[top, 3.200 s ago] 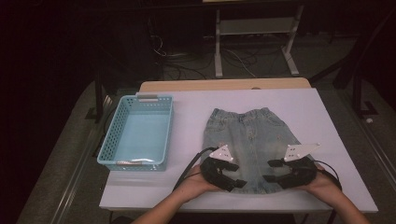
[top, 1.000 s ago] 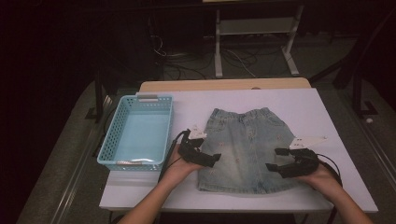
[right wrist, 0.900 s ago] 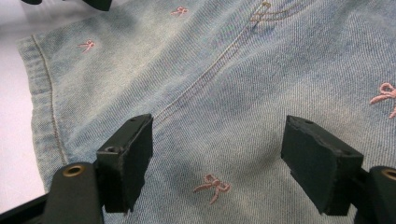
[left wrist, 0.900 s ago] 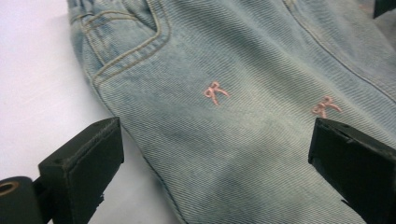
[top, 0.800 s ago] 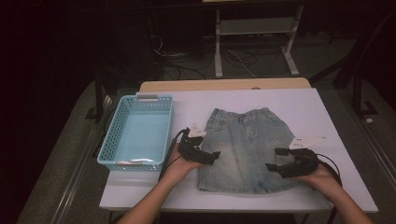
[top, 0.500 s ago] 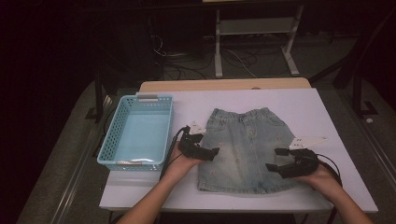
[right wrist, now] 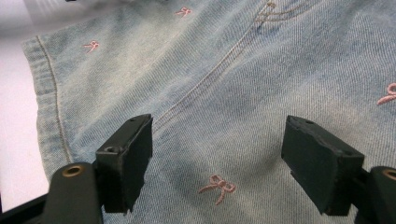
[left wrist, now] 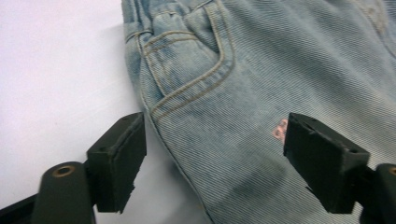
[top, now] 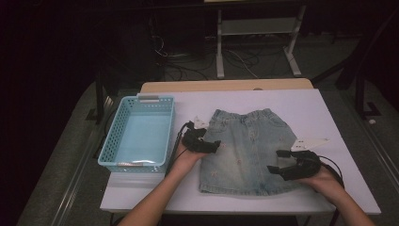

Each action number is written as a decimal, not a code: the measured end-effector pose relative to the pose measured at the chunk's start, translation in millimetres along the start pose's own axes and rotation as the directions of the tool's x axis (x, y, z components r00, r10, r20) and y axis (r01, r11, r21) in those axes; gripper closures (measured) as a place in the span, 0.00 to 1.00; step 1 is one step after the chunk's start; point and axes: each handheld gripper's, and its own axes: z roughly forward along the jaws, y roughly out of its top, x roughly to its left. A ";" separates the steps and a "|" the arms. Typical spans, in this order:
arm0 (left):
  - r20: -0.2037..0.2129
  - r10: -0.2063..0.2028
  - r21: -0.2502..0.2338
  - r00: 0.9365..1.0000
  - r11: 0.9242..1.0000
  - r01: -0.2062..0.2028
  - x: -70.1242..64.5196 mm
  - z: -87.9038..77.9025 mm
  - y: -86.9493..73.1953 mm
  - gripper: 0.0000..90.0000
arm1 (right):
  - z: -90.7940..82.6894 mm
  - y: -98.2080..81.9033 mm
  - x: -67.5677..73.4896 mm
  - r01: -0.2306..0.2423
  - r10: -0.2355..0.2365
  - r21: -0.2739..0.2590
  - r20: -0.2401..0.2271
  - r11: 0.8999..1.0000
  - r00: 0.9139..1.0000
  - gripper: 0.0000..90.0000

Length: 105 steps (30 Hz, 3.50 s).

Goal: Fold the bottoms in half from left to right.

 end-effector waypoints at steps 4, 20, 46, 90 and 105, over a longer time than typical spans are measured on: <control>-0.011 -0.016 0.005 1.000 1.000 0.016 3.8 0.7 -0.4 0.31 | 1.2 0.5 0.9 0.003 -0.003 0.005 -0.004 1.000 1.000 0.27; 0.024 -0.069 0.056 0.997 0.996 0.067 6.1 3.1 -10.8 0.48 | 1.1 -1.1 1.1 0.009 -0.009 0.010 -0.004 1.000 1.000 0.27; 0.111 -0.093 0.083 0.989 0.993 0.084 1.2 -1.6 -18.5 0.90 | 1.6 -1.1 1.2 0.014 -0.014 0.016 -0.001 1.000 1.000 0.27; 0.240 -0.228 -0.167 0.944 0.948 0.272 22.0 -57.3 14.3 0.95 | 22.4 49.3 -11.6 -0.024 0.026 -0.067 0.026 0.997 0.999 0.55; 0.245 -0.231 -0.168 0.942 0.946 0.276 24.8 -56.6 13.5 0.95 | 69.5 86.6 -37.6 -0.026 0.029 -0.039 0.078 0.999 0.996 0.98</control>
